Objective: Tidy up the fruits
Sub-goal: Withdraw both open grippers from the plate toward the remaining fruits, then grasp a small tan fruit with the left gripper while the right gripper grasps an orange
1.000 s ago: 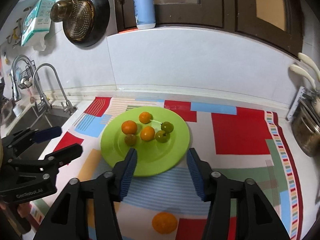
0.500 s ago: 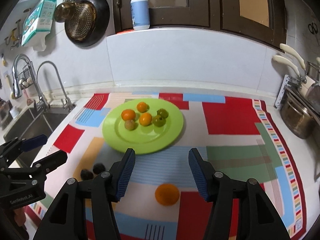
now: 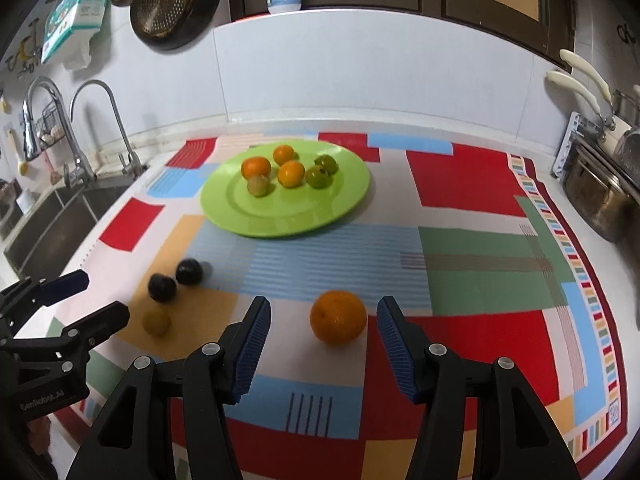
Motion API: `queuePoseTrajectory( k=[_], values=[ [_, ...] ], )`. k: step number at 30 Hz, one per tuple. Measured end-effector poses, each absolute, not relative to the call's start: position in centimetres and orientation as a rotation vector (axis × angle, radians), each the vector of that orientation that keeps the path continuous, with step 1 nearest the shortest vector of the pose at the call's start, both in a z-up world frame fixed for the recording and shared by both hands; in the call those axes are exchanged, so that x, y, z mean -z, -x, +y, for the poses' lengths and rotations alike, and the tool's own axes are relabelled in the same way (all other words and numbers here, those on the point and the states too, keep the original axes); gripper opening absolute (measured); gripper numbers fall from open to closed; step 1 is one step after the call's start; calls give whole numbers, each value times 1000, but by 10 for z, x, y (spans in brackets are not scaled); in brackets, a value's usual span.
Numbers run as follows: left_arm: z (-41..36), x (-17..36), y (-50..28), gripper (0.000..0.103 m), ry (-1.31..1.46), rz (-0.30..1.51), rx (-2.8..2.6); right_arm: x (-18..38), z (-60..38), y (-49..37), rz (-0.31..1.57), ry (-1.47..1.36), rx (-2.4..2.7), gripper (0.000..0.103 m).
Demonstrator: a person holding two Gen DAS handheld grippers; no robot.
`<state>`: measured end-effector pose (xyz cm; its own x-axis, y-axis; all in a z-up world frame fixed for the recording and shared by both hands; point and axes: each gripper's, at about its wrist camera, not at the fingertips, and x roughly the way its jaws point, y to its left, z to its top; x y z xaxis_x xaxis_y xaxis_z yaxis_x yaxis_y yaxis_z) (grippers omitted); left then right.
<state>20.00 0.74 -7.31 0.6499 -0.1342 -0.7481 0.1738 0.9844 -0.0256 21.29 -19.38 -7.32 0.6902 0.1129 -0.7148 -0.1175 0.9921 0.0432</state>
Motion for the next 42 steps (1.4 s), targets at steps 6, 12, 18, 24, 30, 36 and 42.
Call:
queuePoseTrajectory(
  k=[6, 12, 18, 24, 30, 36, 42],
  values=[
    [4, 89, -203, 71, -39, 874, 183, 85, -196, -214, 810, 24, -120, 56],
    [0, 101, -209, 64, -36, 900, 193, 95, -200, -222, 813, 21, -114, 56],
    [-2, 107, -216, 49, -16, 918, 207, 104, -200, -232, 829, -1, -133, 56],
    [-4, 110, -220, 34, -22, 928, 215, 113, -201, -238, 849, -8, -138, 56],
    [-3, 110, -222, 26, -26, 933, 214, 115, -200, -242, 853, -5, -144, 51],
    [-3, 110, -224, 26, -26, 931, 217, 118, -198, -245, 863, 12, -144, 42],
    [-4, 103, -223, 26, -32, 910, 228, 115, -197, -243, 862, 3, -155, 41]
  ],
)
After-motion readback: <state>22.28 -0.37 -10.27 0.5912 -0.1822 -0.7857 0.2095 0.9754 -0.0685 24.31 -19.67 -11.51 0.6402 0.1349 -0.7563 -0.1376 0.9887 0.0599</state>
